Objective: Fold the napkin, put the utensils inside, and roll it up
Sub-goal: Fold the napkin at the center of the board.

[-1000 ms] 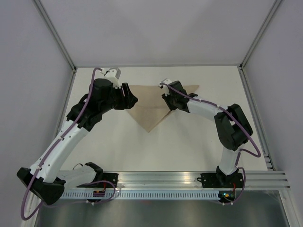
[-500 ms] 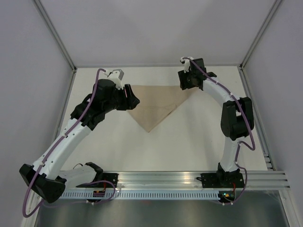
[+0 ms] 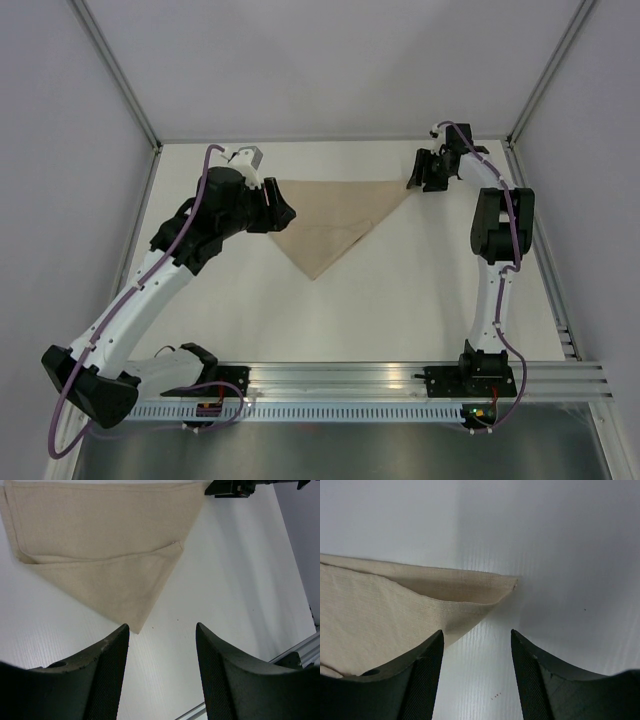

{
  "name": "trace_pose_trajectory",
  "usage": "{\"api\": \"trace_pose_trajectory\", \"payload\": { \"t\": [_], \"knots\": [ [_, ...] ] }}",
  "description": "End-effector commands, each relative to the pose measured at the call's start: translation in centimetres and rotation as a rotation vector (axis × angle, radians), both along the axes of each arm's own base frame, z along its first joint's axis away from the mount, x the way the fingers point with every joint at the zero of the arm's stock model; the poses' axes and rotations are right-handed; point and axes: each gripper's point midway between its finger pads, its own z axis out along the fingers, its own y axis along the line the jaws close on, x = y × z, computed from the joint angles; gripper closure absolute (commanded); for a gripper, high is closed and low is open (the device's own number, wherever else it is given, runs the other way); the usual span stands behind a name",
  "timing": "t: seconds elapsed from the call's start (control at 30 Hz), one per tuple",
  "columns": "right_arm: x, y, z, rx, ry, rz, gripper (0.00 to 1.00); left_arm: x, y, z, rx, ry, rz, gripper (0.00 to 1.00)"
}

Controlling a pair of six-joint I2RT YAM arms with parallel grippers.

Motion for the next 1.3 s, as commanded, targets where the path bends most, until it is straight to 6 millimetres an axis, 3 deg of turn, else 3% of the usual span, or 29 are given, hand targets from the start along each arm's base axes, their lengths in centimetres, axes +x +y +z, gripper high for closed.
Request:
{"api": "trace_pose_trajectory", "payload": {
  "t": [0.0,0.57,0.67,0.7,0.77,0.83,0.97,1.0,1.03,1.07,1.17,1.2,1.27],
  "knots": [
    [0.2,0.2,0.6,0.096,0.038,-0.051,0.38,0.2,-0.5,0.8,-0.009,-0.042,-0.035,0.39],
    [1.7,0.7,-1.9,0.226,0.054,-0.130,0.48,-0.2,-0.3,0.1,-0.004,-0.031,-0.033,0.39],
    [2.0,0.9,-1.4,0.241,0.028,-0.129,0.57,-0.3,-0.2,0.0,-0.002,-0.030,-0.030,0.39],
    [2.1,0.9,-1.4,0.246,0.025,-0.133,0.67,-0.4,-0.1,0.0,-0.002,-0.032,-0.027,0.39],
    [2.3,1.2,-0.6,0.263,-0.006,-0.124,0.75,-0.3,0.0,-0.1,0.003,-0.031,-0.024,0.39],
    [2.6,1.1,1.7,0.263,-0.077,-0.113,0.84,-0.4,0.1,-0.1,0.010,-0.030,-0.022,0.39],
    [2.5,1.1,3.6,0.243,-0.136,-0.086,0.87,-0.4,0.1,-0.1,0.010,-0.030,-0.022,0.39],
    [2.6,1.2,5.1,0.238,-0.176,-0.076,0.88,-0.3,0.1,-0.2,0.013,-0.026,-0.021,0.39],
    [2.2,1.2,5.1,0.226,-0.182,-0.065,0.89,-0.3,0.1,-0.2,0.012,-0.027,-0.020,0.39],
    [2.2,1.2,6.5,0.216,-0.214,-0.058,0.90,-0.2,0.1,-0.3,0.014,-0.023,-0.019,0.39],
    [1.6,1.5,7.7,0.195,-0.261,-0.032,0.91,-0.1,0.0,-0.3,0.012,-0.022,-0.017,0.39],
    [1.5,1.5,9.3,0.185,-0.299,-0.026,0.91,-0.1,0.0,-0.5,0.013,-0.019,-0.017,0.39],
    [1.0,2.2,10.1,0.152,-0.337,0.011,0.91,-0.1,0.0,-0.4,0.011,-0.019,-0.016,0.39]
  ]
}}
